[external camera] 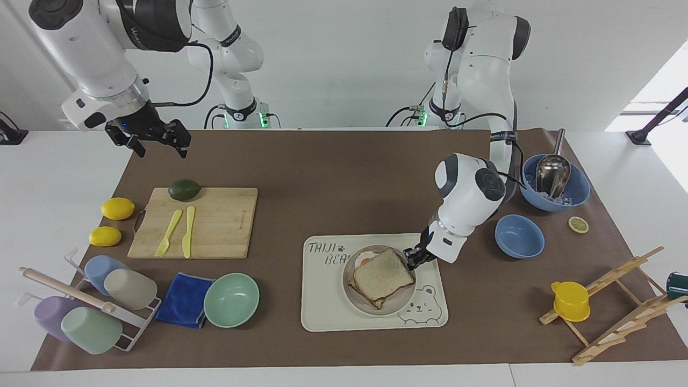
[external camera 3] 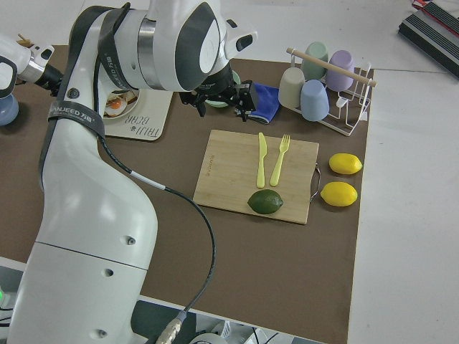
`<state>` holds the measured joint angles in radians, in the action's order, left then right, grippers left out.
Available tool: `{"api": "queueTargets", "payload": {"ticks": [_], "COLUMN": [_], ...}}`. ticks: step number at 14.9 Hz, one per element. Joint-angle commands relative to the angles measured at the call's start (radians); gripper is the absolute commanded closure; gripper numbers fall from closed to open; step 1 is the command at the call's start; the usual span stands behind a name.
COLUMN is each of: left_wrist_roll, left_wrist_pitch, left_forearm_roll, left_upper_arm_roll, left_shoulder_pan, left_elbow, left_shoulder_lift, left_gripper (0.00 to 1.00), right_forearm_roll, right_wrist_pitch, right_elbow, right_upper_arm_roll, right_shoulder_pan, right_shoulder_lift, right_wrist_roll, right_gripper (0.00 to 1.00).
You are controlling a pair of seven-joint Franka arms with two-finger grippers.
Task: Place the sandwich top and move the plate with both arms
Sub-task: 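Slide the plate with the left gripper onto the bear-print tray, then open the left gripper and withdraw it from the plate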
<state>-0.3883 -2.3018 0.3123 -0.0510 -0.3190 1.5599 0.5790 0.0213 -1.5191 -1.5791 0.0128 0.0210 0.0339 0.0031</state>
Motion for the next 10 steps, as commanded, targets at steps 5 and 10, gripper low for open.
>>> {"api": "queueTargets", "payload": {"ticks": [5,10], "left_wrist_roll": [0.022,0.028], "left_wrist_pitch": [-0.01,0.057], "left_forearm_roll": [-0.077,-0.153], "left_upper_arm_roll": [0.019,0.089], "left_shoulder_pan": [0.008,0.009], "left_elbow": [0.019,0.017], "left_shoulder_lift": [-0.016,-0.099], "left_gripper": [0.0,0.0], "right_forearm_roll": [0.003,0.003], "right_wrist_pitch": [-0.001,-0.001], "right_elbow": [-0.009,-0.009], "right_upper_arm_roll": [-0.008,-0.008], "right_shoulder_pan": [0.013,0.013], "right_shoulder_lift": [-0.014,-0.014], "right_wrist_roll": [-0.02,-0.02], "right_gripper": [0.0,0.0]}}
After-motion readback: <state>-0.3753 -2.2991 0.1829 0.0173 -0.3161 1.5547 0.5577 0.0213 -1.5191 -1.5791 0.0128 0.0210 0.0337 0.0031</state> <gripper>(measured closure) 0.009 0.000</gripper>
